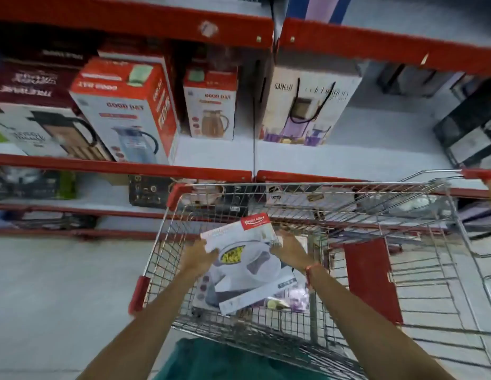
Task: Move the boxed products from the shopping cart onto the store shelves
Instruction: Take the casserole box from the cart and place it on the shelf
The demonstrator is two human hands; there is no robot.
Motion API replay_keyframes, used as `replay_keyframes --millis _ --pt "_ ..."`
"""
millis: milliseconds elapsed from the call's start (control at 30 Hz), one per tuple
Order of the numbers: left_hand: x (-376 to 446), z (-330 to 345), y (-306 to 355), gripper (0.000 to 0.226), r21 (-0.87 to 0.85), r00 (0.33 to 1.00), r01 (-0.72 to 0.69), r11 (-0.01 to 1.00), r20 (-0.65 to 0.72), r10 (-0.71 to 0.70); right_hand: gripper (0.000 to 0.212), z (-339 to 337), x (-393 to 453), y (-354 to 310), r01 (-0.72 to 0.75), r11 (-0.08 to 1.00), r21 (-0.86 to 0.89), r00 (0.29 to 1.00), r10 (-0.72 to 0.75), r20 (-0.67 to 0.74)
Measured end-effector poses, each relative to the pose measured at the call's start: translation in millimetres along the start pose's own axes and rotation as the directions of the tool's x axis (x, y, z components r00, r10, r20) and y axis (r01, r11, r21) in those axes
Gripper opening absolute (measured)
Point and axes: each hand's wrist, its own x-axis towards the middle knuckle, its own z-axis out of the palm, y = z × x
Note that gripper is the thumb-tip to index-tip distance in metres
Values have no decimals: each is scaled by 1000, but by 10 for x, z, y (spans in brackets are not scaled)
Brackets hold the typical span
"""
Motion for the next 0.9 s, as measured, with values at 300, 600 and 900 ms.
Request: replay_keyframes --millis 300,600,900 --pt "45 474 -433 37 -336 899 426 840 264 -350 40 219 183 281 -285 958 24 958 284 45" --pt "-469 -265 -116 34 -389 993 112 914 84 -86 46 -194 -461 -46 -76 996 36 988 80 -136" --pt "-1115 -1195 260 32 -399 978 -208 893 -85 190 42 -509 -1438 -749 230 964 131 851 -134 -508"
